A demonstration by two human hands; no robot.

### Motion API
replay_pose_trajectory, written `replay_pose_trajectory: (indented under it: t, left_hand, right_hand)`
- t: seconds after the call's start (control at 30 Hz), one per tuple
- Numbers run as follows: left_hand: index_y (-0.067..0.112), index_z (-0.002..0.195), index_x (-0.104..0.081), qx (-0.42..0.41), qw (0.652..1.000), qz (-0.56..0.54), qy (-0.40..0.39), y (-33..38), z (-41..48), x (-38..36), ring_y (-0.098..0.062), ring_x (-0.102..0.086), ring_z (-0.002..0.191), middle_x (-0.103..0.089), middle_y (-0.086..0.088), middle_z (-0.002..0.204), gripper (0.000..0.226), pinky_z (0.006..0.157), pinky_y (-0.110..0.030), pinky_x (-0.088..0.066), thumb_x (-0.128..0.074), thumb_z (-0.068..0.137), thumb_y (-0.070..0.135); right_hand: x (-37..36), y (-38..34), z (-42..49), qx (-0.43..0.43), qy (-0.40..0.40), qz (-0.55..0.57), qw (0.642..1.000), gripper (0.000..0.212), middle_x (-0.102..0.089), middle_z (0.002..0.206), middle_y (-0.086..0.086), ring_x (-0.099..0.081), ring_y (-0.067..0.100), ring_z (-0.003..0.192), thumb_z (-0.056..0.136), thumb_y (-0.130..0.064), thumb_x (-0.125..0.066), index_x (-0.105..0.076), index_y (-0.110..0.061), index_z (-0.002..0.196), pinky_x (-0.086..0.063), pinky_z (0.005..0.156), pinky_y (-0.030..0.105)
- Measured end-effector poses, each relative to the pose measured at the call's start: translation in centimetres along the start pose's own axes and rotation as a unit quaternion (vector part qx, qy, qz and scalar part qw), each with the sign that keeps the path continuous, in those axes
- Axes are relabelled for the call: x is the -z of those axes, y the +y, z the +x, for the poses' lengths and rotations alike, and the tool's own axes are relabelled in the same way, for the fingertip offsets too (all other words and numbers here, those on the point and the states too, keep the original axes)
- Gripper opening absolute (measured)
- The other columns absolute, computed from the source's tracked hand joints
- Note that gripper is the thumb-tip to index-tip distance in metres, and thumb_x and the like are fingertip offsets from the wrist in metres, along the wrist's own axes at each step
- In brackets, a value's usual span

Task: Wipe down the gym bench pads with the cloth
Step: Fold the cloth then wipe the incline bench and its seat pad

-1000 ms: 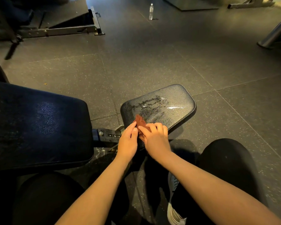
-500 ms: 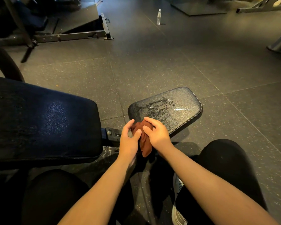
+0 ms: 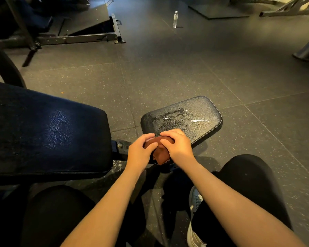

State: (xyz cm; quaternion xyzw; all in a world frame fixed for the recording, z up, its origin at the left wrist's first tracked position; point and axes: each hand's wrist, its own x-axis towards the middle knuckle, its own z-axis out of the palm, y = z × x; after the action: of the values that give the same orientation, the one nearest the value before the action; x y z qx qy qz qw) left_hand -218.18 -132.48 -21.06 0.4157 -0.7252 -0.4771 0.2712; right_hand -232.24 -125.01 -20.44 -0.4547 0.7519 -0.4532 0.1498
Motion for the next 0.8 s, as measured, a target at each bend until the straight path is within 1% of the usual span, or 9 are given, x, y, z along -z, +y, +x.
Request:
replay_pose_trajectory:
  t: [0.07, 0.2, 0.27, 0.33, 0.4, 0.47, 0.57, 0.67, 0.8]
  left_hand:
    - [0.027, 0.115, -0.071, -0.003, 1.0, 0.016, 0.013, -0.3, -0.1, -0.4, 0.006, -0.06, 0.094, -0.068, 0.016, 0.104, 0.024, 0.082, -0.005, -0.041, -0.071, 0.092, 0.02]
    - [0.025, 0.112, -0.075, 0.015, 1.0, -0.007, -0.01, -0.6, 0.5, -0.9, -0.002, -0.065, 0.098, -0.073, 0.013, 0.105, 0.021, 0.088, -0.019, -0.048, -0.07, 0.092, 0.021]
    - [0.021, 0.112, -0.074, 0.027, 0.998, -0.046, -0.016, -0.4, 0.9, -1.1, 0.001, -0.066, 0.095, -0.074, 0.009, 0.105, 0.02, 0.085, -0.018, -0.049, -0.07, 0.093, 0.016]
    - [0.011, 0.114, -0.072, 0.045, 0.993, -0.102, -0.023, -0.1, 1.0, -1.4, 0.007, -0.066, 0.088, -0.074, 0.003, 0.104, 0.021, 0.08, -0.01, -0.048, -0.068, 0.094, 0.008]
    - [0.007, 0.114, -0.071, 0.056, 0.99, -0.129, -0.021, -0.2, 1.0, -1.9, 0.006, -0.067, 0.088, -0.075, -0.001, 0.105, 0.02, 0.079, -0.008, -0.048, -0.065, 0.095, 0.004]
    - [0.009, 0.112, -0.072, 0.057, 0.991, -0.12, -0.009, -0.6, 1.2, -2.4, 0.008, -0.065, 0.087, -0.074, 0.002, 0.104, 0.019, 0.079, -0.008, -0.047, -0.062, 0.097, 0.005]
    - [0.02, 0.11, -0.069, 0.069, 0.992, -0.108, 0.003, -0.8, 1.5, -2.8, 0.011, -0.062, 0.089, -0.069, 0.015, 0.101, 0.02, 0.076, -0.002, -0.043, -0.053, 0.102, 0.011]
    - [0.023, 0.113, -0.067, 0.075, 0.993, -0.091, -0.002, -1.0, 1.7, -3.3, 0.001, -0.06, 0.098, -0.066, 0.014, 0.105, 0.026, 0.077, 0.001, -0.038, -0.046, 0.104, 0.011]
    - [0.018, 0.126, -0.065, 0.078, 0.996, -0.049, 0.004, -1.6, 1.5, -3.8, -0.01, -0.058, 0.115, -0.065, 0.005, 0.121, 0.032, 0.093, -0.014, -0.04, -0.04, 0.106, 0.016]
  right_hand:
    - [-0.3, 0.2, -0.4, 0.018, 0.013, -0.016, 1.0, 0.019, -0.06, 0.102, -0.002, -0.055, 0.007, 0.094, 0.089, -0.008, -0.07, -0.076, -0.01, 0.106, -0.034, 0.088, 0.003]
    - [-0.8, 0.8, -0.6, 0.018, 0.047, -0.11, 0.993, 0.016, -0.06, 0.11, -0.001, -0.046, 0.02, 0.104, 0.092, -0.018, -0.068, -0.076, -0.016, 0.105, -0.037, 0.096, 0.029]
    - [-0.7, 0.7, -0.7, 0.035, 0.098, -0.165, 0.981, 0.017, -0.054, 0.121, -0.002, -0.039, 0.021, 0.107, 0.091, -0.024, -0.069, -0.073, -0.023, 0.107, -0.035, 0.095, 0.033]
    - [-0.8, 0.4, -0.8, 0.062, 0.122, -0.172, 0.976, 0.015, -0.052, 0.116, -0.003, -0.04, 0.021, 0.103, 0.09, -0.025, -0.069, -0.071, -0.024, 0.105, -0.038, 0.092, 0.034]
    - [-1.5, 0.7, -1.0, 0.102, 0.111, -0.154, 0.977, 0.009, -0.055, 0.105, -0.002, -0.046, 0.022, 0.097, 0.091, -0.022, -0.069, -0.072, -0.021, 0.1, -0.045, 0.087, 0.038]
    - [-2.2, 1.3, -1.2, 0.125, 0.084, -0.162, 0.975, 0.014, -0.06, 0.105, -0.002, -0.052, 0.023, 0.101, 0.092, -0.02, -0.066, -0.073, -0.019, 0.105, -0.047, 0.092, 0.044]
    - [-2.7, 2.0, -1.4, 0.098, -0.021, -0.188, 0.977, 0.036, -0.06, 0.131, 0.001, -0.045, 0.025, 0.133, 0.095, -0.021, -0.057, -0.062, -0.022, 0.131, -0.025, 0.119, 0.054]
    - [-2.8, 2.8, -1.0, 0.092, -0.069, -0.22, 0.969, 0.045, -0.052, 0.146, 0.003, -0.03, 0.026, 0.147, 0.098, -0.018, -0.055, -0.052, -0.021, 0.143, -0.018, 0.122, 0.052]
    - [-2.9, 3.3, -0.8, 0.129, -0.066, -0.255, 0.956, 0.044, -0.059, 0.133, 0.0, -0.036, 0.027, 0.144, 0.092, -0.013, -0.06, -0.057, -0.021, 0.135, -0.024, 0.121, 0.048]
